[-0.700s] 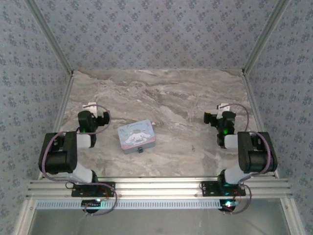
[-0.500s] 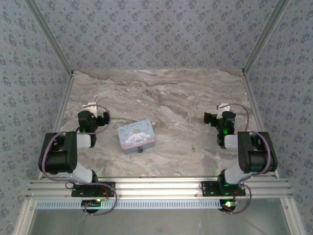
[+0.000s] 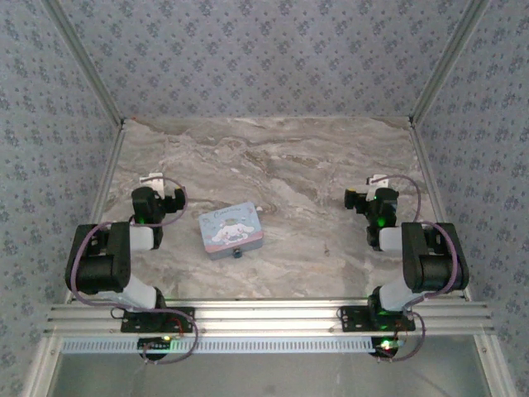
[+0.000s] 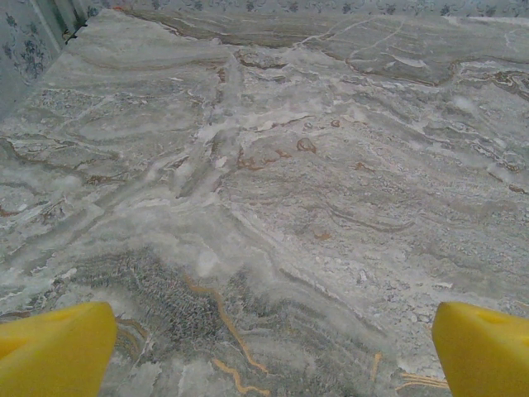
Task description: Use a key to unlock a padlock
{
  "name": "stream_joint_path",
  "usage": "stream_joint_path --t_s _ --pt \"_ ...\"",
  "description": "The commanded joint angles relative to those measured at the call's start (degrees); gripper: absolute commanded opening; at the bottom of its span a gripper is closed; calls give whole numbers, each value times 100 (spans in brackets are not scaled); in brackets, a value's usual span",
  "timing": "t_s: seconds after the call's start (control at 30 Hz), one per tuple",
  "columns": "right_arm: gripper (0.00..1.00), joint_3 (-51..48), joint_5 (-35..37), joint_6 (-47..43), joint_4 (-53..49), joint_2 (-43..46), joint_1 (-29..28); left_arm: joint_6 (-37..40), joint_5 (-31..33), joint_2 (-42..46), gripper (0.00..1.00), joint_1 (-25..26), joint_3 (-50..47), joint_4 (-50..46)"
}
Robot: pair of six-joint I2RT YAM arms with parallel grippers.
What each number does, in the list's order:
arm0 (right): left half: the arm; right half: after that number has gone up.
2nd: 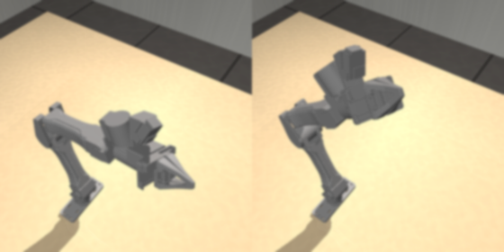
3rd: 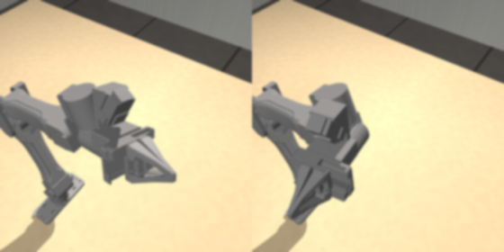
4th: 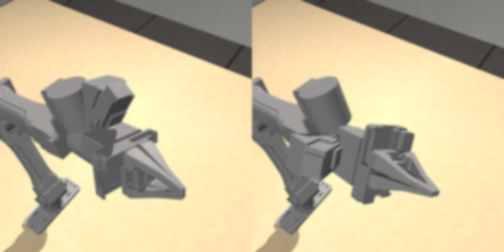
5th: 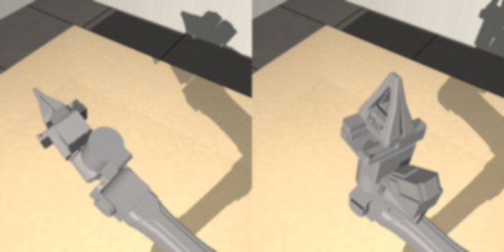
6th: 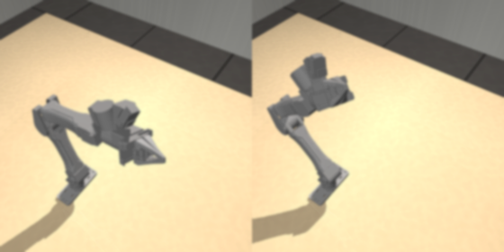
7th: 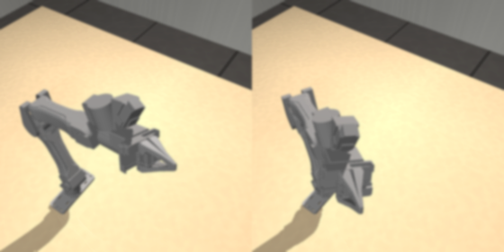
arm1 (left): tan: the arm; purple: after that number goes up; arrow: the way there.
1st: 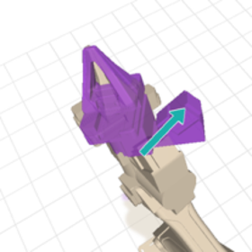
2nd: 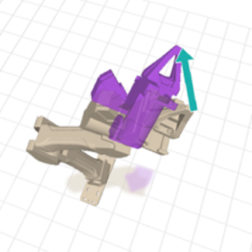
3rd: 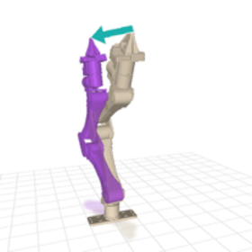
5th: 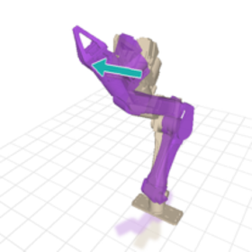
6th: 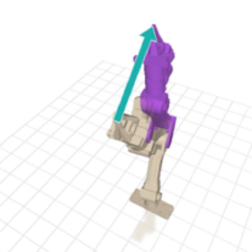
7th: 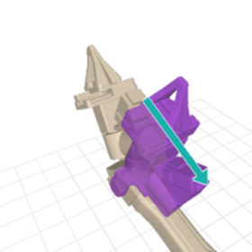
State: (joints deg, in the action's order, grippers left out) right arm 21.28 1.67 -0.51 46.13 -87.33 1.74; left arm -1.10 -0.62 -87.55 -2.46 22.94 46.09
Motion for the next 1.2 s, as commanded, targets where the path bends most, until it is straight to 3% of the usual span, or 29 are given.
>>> stream_joint_path --t_s 0.0,0.2,0.4,0.7,0.87,1.03,1.17 --pt "100 96 -45 -45 80 -12 39 -36 23 -26 98 38 99 -3" --pt "100 43 146 39 -87 362 45 -226 584 454 98 52 -180 127" --pt "100 359 174 291 -1832 1704 -62 -250 975 1707 98 354 109 -1235" --pt "100 1535 231 1454 -4953 2817 -735 -2611 -174 2668 98 600 1186 -3587" --pt "100 2228 112 2155 -6687 2836 -1084 -3163 -754 3110 98 922 1265 -4216" --pt "100 2313 -28 2356 -7585 2809 -1589 -3389 -950 3355 98 1519 1221 -4664" --pt "93 2143 -41 2599 -7952 2745 -1968 -3473 -824 3377 98 2123 1143 -4688"
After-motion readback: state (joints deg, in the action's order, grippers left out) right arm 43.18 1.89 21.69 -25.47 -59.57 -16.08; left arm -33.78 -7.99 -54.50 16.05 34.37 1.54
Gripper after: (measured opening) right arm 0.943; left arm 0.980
